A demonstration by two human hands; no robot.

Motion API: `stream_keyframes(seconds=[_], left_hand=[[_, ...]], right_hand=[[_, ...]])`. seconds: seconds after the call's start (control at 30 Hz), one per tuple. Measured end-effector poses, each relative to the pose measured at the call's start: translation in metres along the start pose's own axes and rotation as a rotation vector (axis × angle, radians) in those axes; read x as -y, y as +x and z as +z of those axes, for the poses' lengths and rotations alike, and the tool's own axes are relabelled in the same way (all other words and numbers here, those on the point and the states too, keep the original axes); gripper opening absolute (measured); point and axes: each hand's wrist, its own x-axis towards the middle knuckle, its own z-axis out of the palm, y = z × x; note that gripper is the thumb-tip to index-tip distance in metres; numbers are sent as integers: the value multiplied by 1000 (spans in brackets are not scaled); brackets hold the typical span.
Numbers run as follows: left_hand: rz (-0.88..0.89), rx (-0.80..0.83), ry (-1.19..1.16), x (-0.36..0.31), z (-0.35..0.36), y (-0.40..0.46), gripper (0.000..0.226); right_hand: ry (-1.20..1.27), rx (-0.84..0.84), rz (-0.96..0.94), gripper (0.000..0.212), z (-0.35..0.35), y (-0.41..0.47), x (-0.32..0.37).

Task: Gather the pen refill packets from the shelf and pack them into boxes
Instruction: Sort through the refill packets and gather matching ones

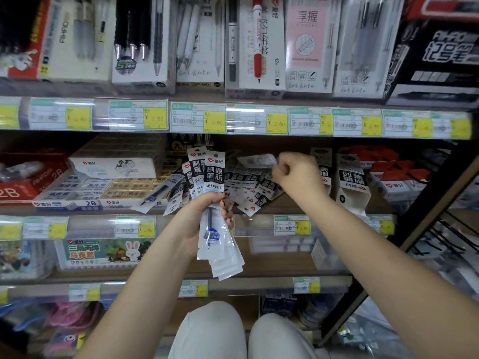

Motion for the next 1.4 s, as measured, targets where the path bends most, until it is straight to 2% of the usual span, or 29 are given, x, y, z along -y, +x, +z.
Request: stream_keyframes(seconds=[0.07,0.17,0.4,0.5,0.57,0.67,0.7,0.77,0.8,0.93,1.07,1.1,1.2,1.27,1.4], left_hand=[[-5,0,2,1,-1,0,11],[-18,8,-11,2,0,1,16],[-27,4,-8,4,2,1,17],[-64,36,1,5,-1,2,11],[-100,34,24,8,-2,3,10],[-218,133,6,14,4,0,31],[-235,170,2,16,7,-1,30],[-220,141,46,20,10,0,17],[-206,114,70,20,12,-1,11],[-186,101,76,21,11,-3,13],[-164,58,137,26,3,0,43],[-164,65,144,28,3,0,43],[-172,65,145,30,10,-3,28],[-166,37,119,31,14,-4,33],[-157,53,98,32,20,-3,52]], right_hand=[[238,-108,117,40,-3,1,-1],[590,-178,379,29,-11,7,3],[1310,-265,743,22,-28,17,-5],[1492,-267,847,26,-29,14,-7],[1526,-157,861,32,-27,10,-4],[1446,130,680,53,-18,3,5],[1395,207,613,56,-15,2,9],[1364,293,549,57,-8,1,14],[1385,309,545,56,-7,1,17],[1527,368,564,62,-7,2,24],[1606,396,594,58,-8,3,29],[1611,404,581,55,-5,2,29],[1484,394,528,52,2,-2,37],[1371,369,494,49,6,-4,41],[1278,304,442,62,13,-4,43]])
